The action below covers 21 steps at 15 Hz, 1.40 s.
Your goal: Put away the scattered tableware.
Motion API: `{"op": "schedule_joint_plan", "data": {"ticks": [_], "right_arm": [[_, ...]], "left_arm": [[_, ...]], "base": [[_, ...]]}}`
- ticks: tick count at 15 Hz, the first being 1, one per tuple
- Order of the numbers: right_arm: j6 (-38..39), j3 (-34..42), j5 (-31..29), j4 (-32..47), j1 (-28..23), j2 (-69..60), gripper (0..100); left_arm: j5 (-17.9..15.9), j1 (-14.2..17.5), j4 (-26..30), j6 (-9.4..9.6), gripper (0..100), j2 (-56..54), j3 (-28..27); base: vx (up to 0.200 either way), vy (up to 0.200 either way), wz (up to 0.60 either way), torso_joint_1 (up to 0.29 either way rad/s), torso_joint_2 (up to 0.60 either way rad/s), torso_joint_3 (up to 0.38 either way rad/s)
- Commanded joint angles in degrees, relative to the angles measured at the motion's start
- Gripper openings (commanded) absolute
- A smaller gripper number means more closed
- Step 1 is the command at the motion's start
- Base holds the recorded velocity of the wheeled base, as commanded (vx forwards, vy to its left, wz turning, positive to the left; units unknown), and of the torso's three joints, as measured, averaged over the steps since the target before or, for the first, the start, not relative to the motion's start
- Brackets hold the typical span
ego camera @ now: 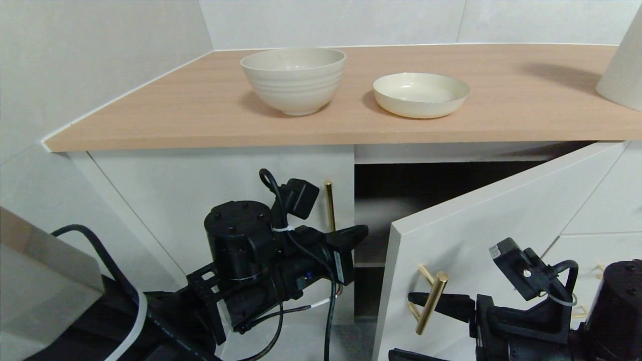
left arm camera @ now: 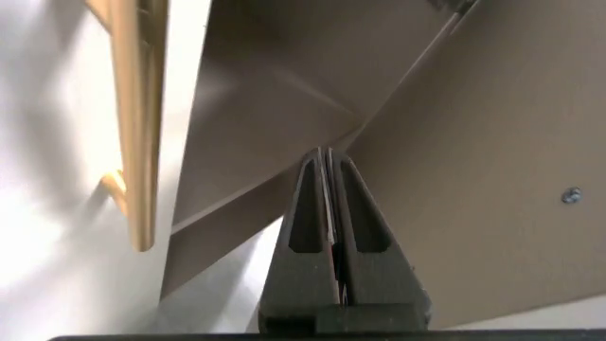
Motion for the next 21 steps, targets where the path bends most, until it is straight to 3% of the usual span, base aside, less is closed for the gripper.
{"op": "schedule_joint_plan", "data": {"ticks": [1,3,5,6,11,15,17,21], "right_arm": [[0.0,-0.3,-0.4,-0.1,-0.2,-0.2,100],[0.0,-0.4,-0.4,0.1,-1.6,-0.4,100],[0.0,-0.4,-0.4,0.1,-2.4,-0.4,100],[0.0,-0.5,-0.4,0.1,-2.6,-0.5,100],[-0.1,-0.5,-0.4,0.1,-3.4,-0.7,100],[-0.1,-1.2,-0.3,0.5,-8.8,-0.1,100],[-0.1,-2.1,-0.2,1.0,-12.7,0.5,100],[-1.5,-2.6,-0.2,2.7,-14.2,-1.8,100]], "left_arm": [[0.0,-0.6,-0.3,-0.03,0,-0.3,0.4],[-3.9,-2.3,-3.3,-0.03,0,0.0,2.9],[-10.4,-2.7,-6.8,-0.12,0,0.4,5.5],[-11.2,-2.7,-7.7,-0.12,0,0.7,6.0],[-11.4,-4.3,-10.2,0.67,0,2.7,6.1],[-11.3,-4.4,-18.8,1.99,0,8.3,5.7],[-11.3,-4.5,-18.8,1.99,0,8.0,5.8],[-11.3,-4.5,-18.8,1.99,0,7.3,5.8]], "base": [[0.000,0.000,0.00,0.000,0.00,0.000],[0.000,0.000,0.00,0.000,0.00,0.000],[0.000,0.000,0.00,0.000,0.00,0.000],[0.000,0.000,0.00,0.000,0.00,0.000],[0.000,0.000,0.00,0.000,0.00,0.000],[0.000,0.000,0.00,0.000,0.00,0.000],[0.000,0.000,0.00,0.000,0.00,0.000],[0.000,0.000,0.00,0.000,0.00,0.000]]}}
